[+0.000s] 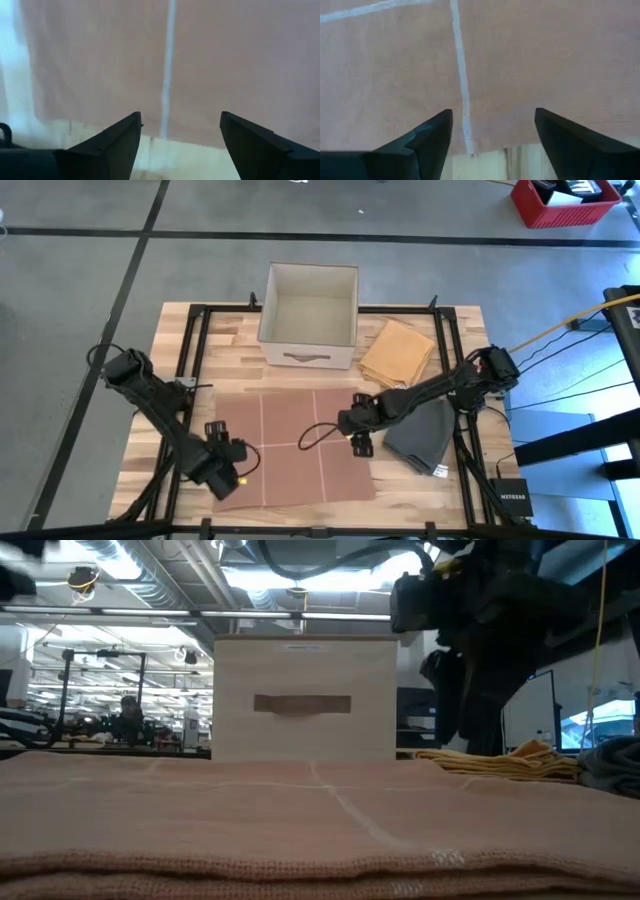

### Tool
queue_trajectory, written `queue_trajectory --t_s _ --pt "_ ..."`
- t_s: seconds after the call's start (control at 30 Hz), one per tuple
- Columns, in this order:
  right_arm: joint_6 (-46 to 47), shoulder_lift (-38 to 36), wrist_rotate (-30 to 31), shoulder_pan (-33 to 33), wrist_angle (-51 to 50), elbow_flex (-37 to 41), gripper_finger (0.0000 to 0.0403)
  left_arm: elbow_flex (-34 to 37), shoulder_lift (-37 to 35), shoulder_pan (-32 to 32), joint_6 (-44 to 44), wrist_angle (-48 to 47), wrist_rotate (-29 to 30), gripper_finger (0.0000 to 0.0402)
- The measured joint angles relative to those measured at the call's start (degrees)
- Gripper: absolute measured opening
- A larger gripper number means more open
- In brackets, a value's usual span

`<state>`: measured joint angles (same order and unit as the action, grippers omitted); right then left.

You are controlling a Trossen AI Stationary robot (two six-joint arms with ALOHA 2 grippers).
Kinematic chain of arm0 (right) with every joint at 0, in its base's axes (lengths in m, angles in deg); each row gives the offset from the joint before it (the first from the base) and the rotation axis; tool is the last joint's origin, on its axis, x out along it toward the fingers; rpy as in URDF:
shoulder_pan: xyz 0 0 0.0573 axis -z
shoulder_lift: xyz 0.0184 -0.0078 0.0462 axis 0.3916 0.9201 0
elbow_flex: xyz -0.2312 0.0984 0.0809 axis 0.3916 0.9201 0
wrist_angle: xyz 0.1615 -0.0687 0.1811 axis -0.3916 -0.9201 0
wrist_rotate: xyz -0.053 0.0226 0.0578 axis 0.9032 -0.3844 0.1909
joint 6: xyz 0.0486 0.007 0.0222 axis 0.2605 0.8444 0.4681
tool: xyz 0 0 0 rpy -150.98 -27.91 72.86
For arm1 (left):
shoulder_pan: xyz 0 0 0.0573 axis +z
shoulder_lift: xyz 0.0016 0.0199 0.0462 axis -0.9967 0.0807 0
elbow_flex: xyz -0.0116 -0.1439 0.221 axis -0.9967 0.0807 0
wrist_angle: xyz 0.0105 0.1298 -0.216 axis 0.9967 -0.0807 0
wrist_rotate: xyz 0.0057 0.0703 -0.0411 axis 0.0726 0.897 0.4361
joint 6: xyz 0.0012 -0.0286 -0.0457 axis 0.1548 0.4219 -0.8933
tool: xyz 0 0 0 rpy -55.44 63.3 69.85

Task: Fold towel
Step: Fold the brown towel

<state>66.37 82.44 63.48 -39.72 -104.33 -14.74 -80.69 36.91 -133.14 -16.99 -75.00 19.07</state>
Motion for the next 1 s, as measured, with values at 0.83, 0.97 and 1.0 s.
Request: queue_trajectory --t_s 0.83,0.97,1.0 --pt "-3.16 0.0 -1.6 0.16 4.11 1.1 0.0301 27.75 -11.76 1.93 3.1 25.58 -6.91 0.0231" --pt "-3.16 0.0 -1.6 0.16 3.98 1.1 0.0301 28.76 -11.4 1.92 1.89 25.66 -7.06 0.0231" --pt "-3.16 0.0 -1.66 0.14 4.0 1.1 0.0301 28.9 -11.4 1.92 1.84 25.8 -7.06 0.0231"
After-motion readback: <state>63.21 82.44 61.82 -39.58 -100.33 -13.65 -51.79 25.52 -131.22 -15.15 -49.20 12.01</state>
